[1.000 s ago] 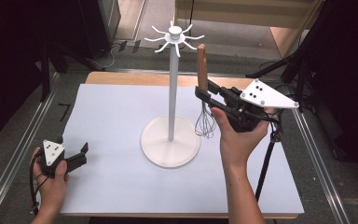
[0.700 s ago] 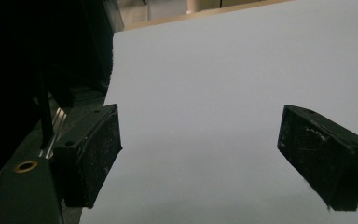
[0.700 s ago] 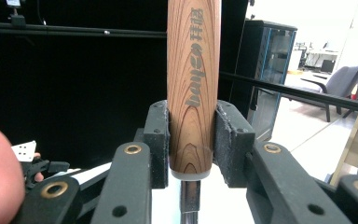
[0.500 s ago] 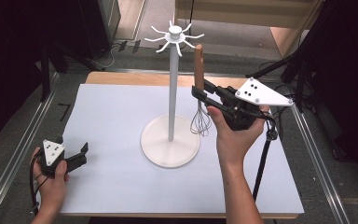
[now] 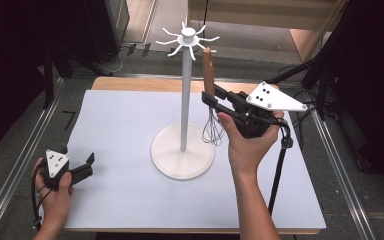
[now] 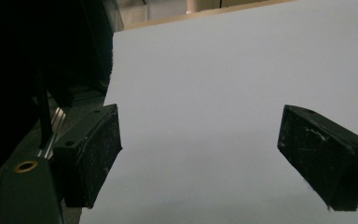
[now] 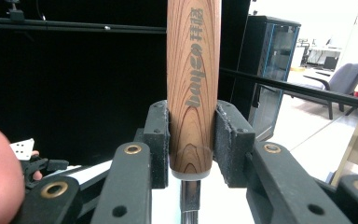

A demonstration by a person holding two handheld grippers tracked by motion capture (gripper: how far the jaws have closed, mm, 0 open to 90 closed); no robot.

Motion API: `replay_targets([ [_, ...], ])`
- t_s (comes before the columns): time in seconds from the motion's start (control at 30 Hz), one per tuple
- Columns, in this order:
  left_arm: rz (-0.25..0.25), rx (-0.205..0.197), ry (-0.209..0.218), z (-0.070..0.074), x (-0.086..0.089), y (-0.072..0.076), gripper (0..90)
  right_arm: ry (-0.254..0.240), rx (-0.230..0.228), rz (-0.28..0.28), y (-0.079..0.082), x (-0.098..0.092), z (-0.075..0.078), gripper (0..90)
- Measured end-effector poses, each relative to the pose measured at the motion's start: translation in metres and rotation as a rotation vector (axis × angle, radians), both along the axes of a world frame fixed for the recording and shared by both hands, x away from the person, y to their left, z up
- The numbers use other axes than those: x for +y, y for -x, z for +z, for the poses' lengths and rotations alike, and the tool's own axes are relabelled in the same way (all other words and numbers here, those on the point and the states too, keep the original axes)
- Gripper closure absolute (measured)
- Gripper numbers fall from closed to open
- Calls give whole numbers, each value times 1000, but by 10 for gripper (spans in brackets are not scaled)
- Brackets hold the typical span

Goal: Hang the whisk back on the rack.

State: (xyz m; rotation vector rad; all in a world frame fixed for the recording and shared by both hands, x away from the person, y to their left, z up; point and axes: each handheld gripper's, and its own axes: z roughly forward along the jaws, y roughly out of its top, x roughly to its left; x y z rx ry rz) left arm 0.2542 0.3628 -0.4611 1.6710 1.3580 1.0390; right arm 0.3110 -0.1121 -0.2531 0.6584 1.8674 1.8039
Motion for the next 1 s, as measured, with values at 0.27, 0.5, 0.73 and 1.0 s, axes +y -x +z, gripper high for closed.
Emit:
replay_targets([
  [0.27,-1,4,0,0,0,0,142,18,12,-1,-3,3,-4,701],
  [0.5,-2,1,-7,0,0,0,142,38,19,-8,-5,5,-6,699],
  [0.73,0,-2,-1,0,0,0,142,32,12,-27,-1,2,-9,701],
  [1.0,-2,0,-6,0,0,0,142,7,-27,-53,7,-8,-7,701],
])
